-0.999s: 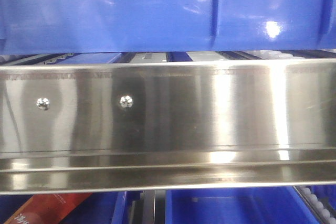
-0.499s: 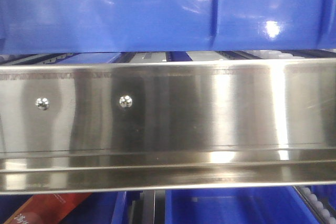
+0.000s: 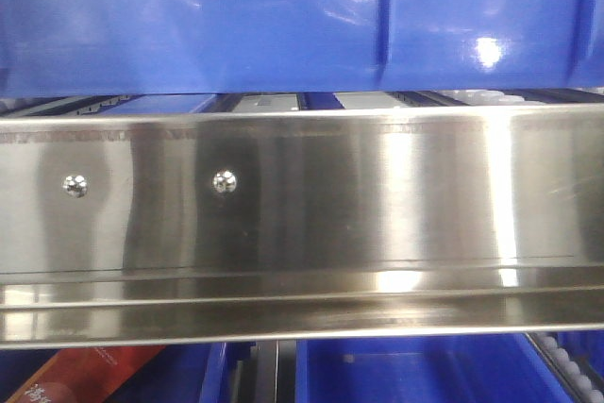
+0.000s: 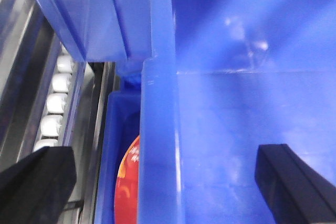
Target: Move blue bin to conveyor side
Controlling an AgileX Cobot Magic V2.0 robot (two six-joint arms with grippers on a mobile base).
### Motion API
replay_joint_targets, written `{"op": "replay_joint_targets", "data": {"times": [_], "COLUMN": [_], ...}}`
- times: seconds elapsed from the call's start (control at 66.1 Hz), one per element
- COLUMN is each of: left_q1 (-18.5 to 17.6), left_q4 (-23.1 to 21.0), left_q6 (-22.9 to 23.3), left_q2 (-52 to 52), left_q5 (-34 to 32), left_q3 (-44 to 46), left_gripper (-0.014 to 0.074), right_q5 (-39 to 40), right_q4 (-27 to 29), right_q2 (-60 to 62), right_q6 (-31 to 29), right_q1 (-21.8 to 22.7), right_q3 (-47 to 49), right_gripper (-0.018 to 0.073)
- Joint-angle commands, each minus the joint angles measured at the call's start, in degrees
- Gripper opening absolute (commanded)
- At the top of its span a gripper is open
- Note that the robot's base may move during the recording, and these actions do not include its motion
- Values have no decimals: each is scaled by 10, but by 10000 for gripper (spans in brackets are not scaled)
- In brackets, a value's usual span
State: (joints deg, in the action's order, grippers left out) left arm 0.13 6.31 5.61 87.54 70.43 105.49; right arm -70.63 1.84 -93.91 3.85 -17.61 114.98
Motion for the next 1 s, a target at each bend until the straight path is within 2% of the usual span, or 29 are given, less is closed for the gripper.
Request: {"op": "replay_joint_targets", "data": {"times": [0.0, 0.318, 0.545, 0.984], "left_q1": [2, 2, 2, 2], "left_q4": [-5, -1, -1, -1], "left_q6": [-6, -7, -7, -7], "left_q2": [2, 2, 2, 2], "left_q5": [-5, -5, -5, -5], "left_q3": [5, 5, 5, 5], "left_gripper": [589, 589, 589, 589], "right_q5": [7, 7, 7, 7], "right_q4": [-7, -8, -46, -44], "right_q2": [5, 5, -1, -29], "right_q6": [-1, 8, 8, 8], "right_q1": [-8, -24, -24, -24], "right_q3": [-19, -60, -62, -62], "right_gripper": [558, 558, 558, 558]}}
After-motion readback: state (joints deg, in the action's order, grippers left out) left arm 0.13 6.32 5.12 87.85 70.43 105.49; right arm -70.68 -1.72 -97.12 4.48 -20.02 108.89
